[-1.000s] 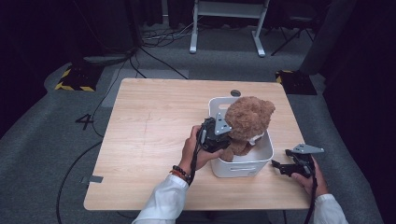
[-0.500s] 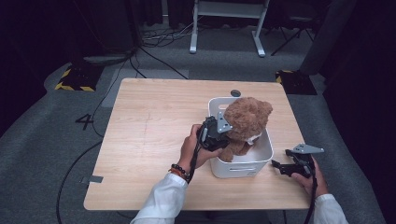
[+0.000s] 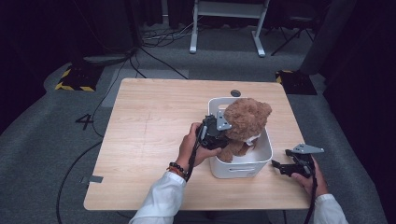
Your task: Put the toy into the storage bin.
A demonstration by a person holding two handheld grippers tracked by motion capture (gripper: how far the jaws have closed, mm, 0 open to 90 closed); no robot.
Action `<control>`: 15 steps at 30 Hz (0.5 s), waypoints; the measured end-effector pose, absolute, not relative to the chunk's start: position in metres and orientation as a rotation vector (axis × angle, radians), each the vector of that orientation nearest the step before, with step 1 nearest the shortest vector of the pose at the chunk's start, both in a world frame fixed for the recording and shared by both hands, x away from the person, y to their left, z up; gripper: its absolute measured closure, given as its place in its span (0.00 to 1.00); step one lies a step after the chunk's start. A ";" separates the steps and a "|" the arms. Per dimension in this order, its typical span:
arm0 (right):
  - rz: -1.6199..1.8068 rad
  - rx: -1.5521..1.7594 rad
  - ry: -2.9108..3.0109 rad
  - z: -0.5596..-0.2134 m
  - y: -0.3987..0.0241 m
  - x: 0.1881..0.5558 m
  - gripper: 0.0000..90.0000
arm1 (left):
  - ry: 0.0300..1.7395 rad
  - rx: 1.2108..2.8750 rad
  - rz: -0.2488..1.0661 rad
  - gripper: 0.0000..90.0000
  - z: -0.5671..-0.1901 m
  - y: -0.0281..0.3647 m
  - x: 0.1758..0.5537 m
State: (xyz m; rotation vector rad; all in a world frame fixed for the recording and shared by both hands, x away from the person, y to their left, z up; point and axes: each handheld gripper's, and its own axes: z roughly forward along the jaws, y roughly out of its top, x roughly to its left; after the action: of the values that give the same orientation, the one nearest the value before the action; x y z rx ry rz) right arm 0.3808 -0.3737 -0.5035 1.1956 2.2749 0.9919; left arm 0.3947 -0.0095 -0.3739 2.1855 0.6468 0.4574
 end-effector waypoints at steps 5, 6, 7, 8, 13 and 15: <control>0.992 1.196 2.275 -0.503 -0.374 0.381 0.17 | 0.640 2.184 0.439 0.56 -0.373 -0.008 0.395; 0.992 1.196 2.275 -0.503 -0.374 0.381 0.17 | 0.643 2.184 0.436 0.55 -0.373 -0.007 0.395; 0.992 1.196 2.275 -0.503 -0.374 0.381 0.17 | 0.643 2.186 0.432 0.55 -0.373 -0.007 0.395; 0.992 1.196 2.275 -0.503 -0.374 0.381 0.17 | 0.643 2.191 0.430 0.54 -0.372 -0.007 0.395; 0.992 1.196 2.275 -0.503 -0.374 0.381 0.17 | 0.638 2.199 0.415 0.52 -0.370 -0.004 0.395; 0.992 1.195 2.275 -0.503 -0.374 0.381 0.17 | 0.640 2.189 0.410 0.53 -0.370 -0.003 0.395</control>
State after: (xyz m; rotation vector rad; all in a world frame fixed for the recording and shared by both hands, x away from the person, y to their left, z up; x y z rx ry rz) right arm 0.3808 -0.3737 -0.5035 1.1954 2.2750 0.9919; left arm 0.3952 -0.0026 -0.3698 2.1886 0.6401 0.4096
